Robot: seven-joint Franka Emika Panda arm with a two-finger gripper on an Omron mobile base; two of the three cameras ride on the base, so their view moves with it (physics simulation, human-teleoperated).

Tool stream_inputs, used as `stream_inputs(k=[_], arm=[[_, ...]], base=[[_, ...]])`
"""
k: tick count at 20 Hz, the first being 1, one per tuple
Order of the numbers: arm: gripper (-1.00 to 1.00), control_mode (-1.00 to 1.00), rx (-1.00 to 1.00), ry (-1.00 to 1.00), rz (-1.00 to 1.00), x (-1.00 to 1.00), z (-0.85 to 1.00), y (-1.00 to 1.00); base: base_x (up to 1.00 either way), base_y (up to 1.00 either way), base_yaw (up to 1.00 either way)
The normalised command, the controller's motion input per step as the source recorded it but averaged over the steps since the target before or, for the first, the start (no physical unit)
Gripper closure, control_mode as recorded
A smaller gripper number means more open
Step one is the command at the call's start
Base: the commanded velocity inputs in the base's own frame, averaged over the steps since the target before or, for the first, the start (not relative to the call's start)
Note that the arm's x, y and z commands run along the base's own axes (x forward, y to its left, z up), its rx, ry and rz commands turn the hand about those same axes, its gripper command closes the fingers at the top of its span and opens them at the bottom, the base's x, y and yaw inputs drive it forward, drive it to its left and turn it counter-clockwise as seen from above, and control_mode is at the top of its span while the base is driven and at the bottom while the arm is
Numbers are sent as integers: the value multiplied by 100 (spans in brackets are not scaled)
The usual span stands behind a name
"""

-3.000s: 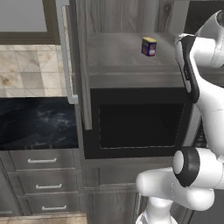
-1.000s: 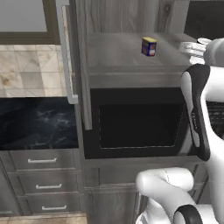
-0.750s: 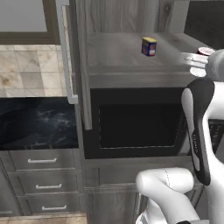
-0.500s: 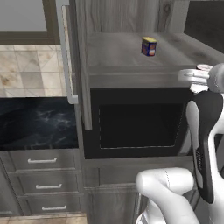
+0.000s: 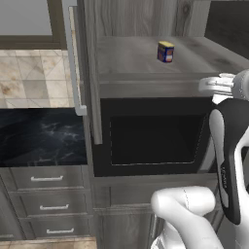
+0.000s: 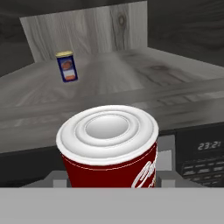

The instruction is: Restock the canned food cabinet by taking the new fresh canned food from the counter and placing it in the cabinet. Then, take the old canned food from the cabinet and place it on the counter.

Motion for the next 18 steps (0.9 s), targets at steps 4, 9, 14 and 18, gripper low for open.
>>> stream_inputs(k=[4, 9, 14, 18], arm=[[100, -100, 0, 0, 0, -5, 0, 0], [100, 100, 0, 3, 0, -37, -7, 0], [100, 100, 0, 0, 0, 0, 0, 0], [100, 100, 0, 0, 0, 0, 0, 0]], base=[[0, 0, 0], [-40, 3, 0], [-100, 32, 0], [-89, 95, 8]])
